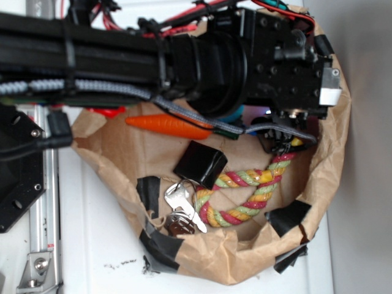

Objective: Grab the yellow duck.

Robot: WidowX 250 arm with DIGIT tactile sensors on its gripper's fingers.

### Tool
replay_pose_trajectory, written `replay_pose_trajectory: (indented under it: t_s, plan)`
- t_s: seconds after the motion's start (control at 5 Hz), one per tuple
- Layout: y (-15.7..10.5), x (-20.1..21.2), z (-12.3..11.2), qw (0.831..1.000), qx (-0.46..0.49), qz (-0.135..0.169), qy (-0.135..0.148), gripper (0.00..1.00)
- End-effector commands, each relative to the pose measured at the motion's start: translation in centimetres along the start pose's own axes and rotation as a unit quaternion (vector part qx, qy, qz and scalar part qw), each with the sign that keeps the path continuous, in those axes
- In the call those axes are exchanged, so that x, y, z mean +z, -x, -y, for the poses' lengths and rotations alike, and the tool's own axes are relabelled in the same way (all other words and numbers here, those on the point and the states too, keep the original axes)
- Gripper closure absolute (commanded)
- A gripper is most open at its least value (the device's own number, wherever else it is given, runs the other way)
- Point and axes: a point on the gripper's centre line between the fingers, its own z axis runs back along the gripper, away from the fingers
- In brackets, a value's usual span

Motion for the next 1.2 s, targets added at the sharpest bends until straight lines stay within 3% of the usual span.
replay_pose_trajectory:
  t_s: [0.0,0.4,0.6,0.8,1.0]
  plan:
    - [-0.4,0.5,0.1,1.000,-0.006,0.012,0.010,1.00]
    - [0.5,1.3,0.2,1.000,-0.011,0.007,0.027,1.00]
    - [3.9,6.1,1.9,0.988,-0.066,-0.038,0.136,1.00]
    - [6.7,11.0,2.9,0.988,-0.018,-0.062,0.141,1.00]
    - [7.4,13.8,3.3,0.988,-0.009,-0.046,0.144,1.00]
